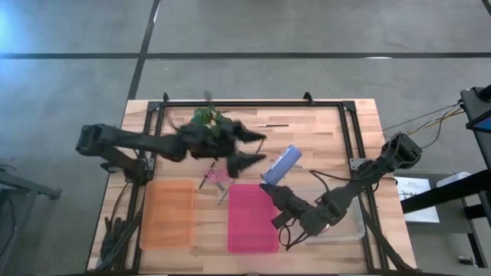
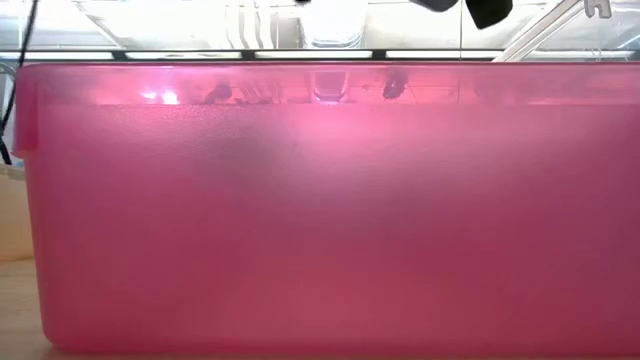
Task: Pick & Place Paint Supplies
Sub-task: Put the purple paint bottle into the transparent bin
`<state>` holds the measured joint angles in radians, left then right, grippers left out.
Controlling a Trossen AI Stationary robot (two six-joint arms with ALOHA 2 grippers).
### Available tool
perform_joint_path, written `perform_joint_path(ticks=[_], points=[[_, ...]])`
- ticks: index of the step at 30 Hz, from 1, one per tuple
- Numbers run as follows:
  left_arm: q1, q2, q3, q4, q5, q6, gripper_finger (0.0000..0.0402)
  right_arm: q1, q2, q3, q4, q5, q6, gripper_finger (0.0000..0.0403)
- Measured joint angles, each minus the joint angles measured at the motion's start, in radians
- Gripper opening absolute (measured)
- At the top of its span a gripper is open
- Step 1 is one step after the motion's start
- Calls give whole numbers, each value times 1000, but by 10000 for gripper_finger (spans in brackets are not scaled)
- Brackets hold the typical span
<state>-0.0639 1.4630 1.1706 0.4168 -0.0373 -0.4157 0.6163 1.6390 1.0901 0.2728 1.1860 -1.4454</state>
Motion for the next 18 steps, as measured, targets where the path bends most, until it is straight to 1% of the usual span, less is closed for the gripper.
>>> perform_joint_path(ticks=[3,5,9,13,15,18], points=[[-1,-84,1,-73,-4,73,400,0,-9,0,1,8,-1,111],[-9,-138,-2,-164,-3,122,400,0,-26,4,4,15,3,111],[-33,-253,-1,-305,-5,205,400,0,-84,8,91,23,3,111],[-81,-300,-16,-429,-7,270,400,1,-158,7,117,34,41,111],[-108,-308,-17,-470,-13,293,400,1,-197,2,134,39,88,111],[-150,-313,-17,-498,-52,327,400,1,-254,-4,139,52,152,111]])
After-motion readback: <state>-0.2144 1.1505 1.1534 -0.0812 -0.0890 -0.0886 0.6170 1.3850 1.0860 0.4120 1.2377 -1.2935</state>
